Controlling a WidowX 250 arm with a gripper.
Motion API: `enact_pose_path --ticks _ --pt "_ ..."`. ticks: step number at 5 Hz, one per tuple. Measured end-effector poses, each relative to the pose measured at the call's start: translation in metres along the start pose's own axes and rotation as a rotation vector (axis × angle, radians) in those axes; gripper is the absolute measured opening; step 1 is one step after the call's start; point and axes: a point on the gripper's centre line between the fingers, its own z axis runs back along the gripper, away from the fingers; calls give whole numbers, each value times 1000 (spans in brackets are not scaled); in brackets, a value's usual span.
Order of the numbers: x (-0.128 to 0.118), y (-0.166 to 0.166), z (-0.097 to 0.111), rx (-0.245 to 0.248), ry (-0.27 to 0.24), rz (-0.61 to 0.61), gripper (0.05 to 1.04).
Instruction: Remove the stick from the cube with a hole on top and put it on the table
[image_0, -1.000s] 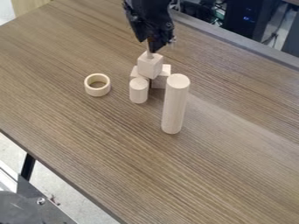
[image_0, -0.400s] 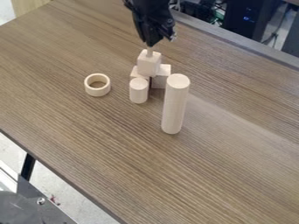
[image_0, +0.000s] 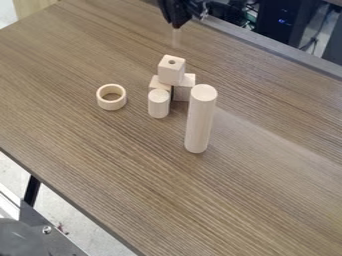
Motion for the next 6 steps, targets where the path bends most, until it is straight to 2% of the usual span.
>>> enact_pose_path --ticks 3,4,6 --pt "-22 47 8 53 5 110 96" --pt "-30 54 5 53 7 131 96" --pt "-48 74 -11 113 -3 155 96"
